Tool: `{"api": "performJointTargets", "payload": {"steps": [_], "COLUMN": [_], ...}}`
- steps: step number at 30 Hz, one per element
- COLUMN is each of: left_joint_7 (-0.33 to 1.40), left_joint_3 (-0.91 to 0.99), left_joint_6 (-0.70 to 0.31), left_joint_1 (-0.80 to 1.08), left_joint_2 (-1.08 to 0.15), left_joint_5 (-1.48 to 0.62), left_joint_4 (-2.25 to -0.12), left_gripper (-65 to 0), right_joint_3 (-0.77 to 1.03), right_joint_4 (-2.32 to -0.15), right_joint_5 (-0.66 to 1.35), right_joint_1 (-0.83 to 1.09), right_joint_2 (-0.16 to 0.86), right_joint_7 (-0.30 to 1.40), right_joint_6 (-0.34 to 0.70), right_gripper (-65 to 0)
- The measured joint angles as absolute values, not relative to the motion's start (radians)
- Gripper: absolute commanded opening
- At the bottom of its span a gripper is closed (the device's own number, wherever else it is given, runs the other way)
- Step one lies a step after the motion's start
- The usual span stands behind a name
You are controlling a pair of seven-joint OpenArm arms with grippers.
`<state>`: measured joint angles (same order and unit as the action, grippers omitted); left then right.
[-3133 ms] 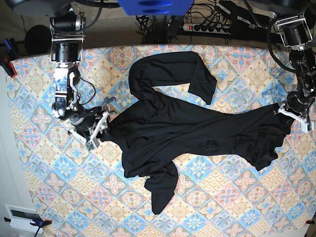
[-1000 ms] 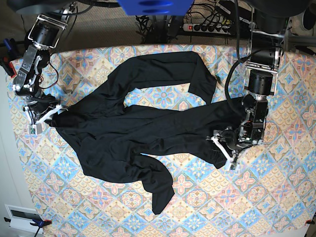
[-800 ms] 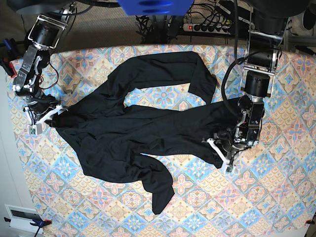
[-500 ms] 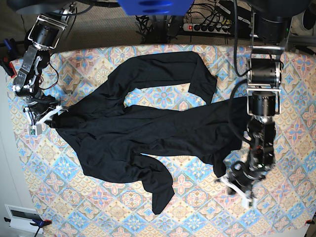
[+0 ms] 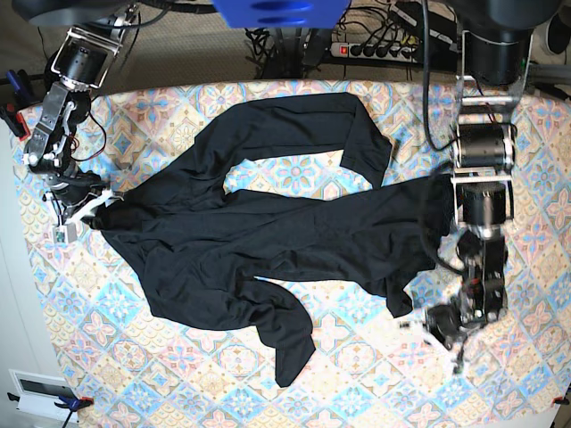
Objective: Layout the t-shirt on the table in an organized manner, then fold the t-shirt properly
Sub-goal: 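Drag the shirt hem with the left gripper outward to spread it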
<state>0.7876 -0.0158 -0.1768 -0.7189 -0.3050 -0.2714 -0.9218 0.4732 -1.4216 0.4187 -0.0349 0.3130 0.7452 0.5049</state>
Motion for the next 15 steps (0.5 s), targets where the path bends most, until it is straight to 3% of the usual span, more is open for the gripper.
{"api": "performJointTargets", "payload": {"steps": [5,9,15], "left_joint_7": [0.883,0.922,0.838], "left_joint_3": [0.002,-0.018,-0.236], "left_joint_6": [-0.184,-0.179,-0.185], "left_joint_1": [-0.509,-0.390,-0.344], "left_joint_2": [-0.350,-0.406,-0.485], "left_joint_5": [-0.283,-0.362,-0.462], "left_joint_4": [-1.219,-1.322,-1.319], "left_gripper": [-46.7,-37.8,-33.2], "right_joint_3": [0.471,0.471,0.471], "right_joint_4": [-1.420,-1.420,-1.420], "right_joint_5": [0.419,0.423,0.419], "right_joint_1": [-0.038,-0.039,-0.039], "right_joint_2": [0.313,0.313,0.313], "right_joint_7": [0.745,0.743,0.743], "right_joint_6": [0.503,0.505,0.505], "right_gripper": [-65.0,-65.0,-65.0]}}
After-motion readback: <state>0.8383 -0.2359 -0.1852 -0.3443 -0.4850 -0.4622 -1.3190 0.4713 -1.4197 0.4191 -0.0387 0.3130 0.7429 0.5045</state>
